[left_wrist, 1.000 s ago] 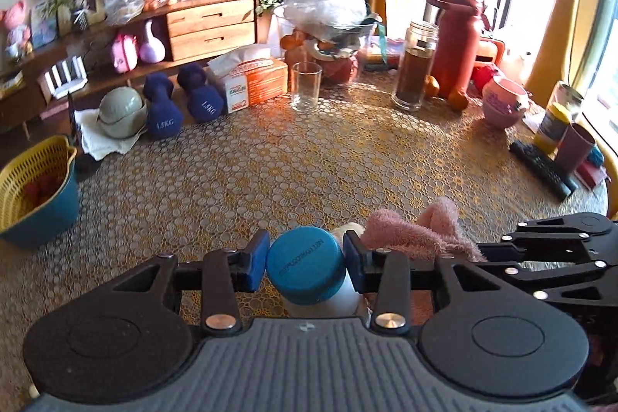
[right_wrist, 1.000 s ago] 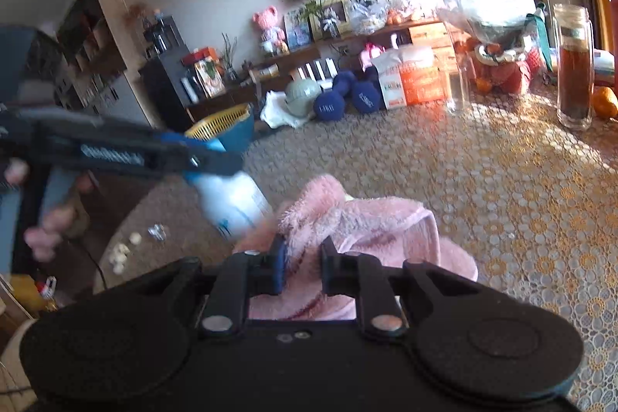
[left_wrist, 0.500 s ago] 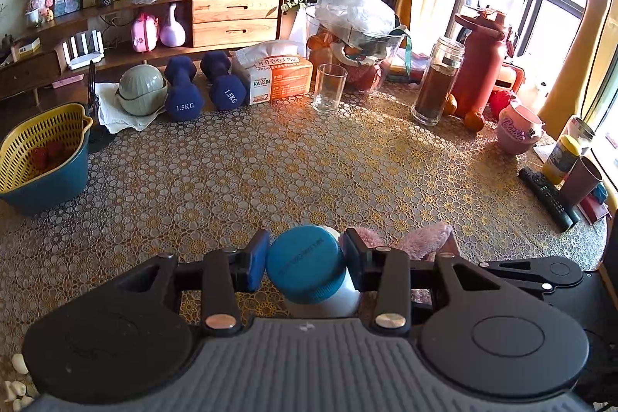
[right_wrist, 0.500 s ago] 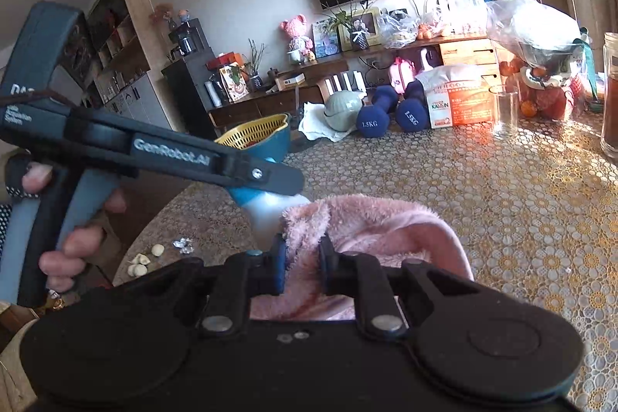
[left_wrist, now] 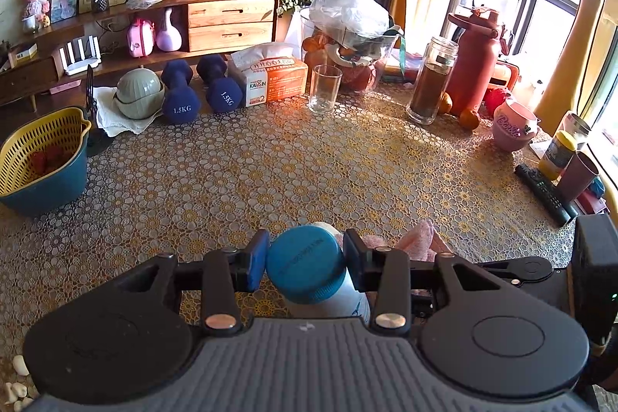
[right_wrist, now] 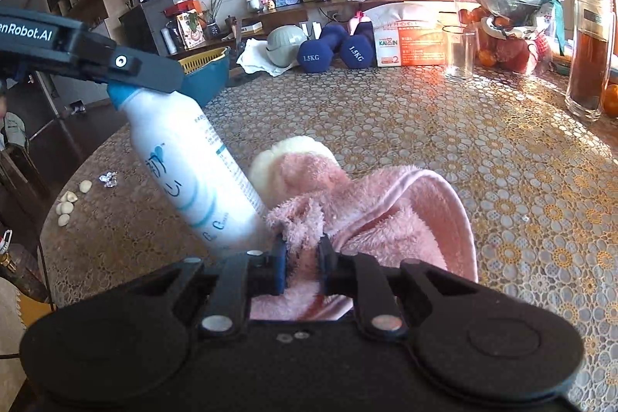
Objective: Clean container
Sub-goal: 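Rub the bottle body against the towel held in the right gripper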
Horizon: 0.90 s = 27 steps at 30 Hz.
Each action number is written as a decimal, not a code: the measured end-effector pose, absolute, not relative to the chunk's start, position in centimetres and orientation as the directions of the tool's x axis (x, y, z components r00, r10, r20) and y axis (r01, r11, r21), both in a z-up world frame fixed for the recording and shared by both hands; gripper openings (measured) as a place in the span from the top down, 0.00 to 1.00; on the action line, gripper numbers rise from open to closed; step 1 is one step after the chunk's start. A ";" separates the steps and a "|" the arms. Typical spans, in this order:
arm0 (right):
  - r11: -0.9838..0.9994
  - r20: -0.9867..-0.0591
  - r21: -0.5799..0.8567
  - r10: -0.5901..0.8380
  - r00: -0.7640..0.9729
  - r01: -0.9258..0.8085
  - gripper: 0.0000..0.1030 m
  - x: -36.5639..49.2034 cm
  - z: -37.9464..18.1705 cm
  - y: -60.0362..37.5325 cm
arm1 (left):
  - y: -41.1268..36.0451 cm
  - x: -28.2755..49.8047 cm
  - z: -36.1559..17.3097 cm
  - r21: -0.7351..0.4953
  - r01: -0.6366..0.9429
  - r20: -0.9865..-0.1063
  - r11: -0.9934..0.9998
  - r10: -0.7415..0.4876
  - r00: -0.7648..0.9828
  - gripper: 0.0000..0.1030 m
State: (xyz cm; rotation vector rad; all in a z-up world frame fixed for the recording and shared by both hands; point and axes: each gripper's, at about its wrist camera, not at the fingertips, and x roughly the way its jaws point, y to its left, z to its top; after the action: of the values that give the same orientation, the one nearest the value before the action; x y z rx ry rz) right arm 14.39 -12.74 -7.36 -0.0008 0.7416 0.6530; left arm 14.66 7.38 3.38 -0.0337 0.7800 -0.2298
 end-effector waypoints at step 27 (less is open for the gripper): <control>0.652 -0.508 0.200 0.707 0.491 -0.731 0.88 10.9 -4.1 -9.2 | 8.3 15.1 3.0 -0.115 0.158 -0.701 0.981 -0.193 0.687 0.61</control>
State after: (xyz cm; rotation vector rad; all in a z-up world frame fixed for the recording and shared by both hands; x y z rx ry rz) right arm 10.86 -9.20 -4.05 -0.0445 0.5956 0.8735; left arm 15.07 8.25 3.05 -0.0465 0.7899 -0.1969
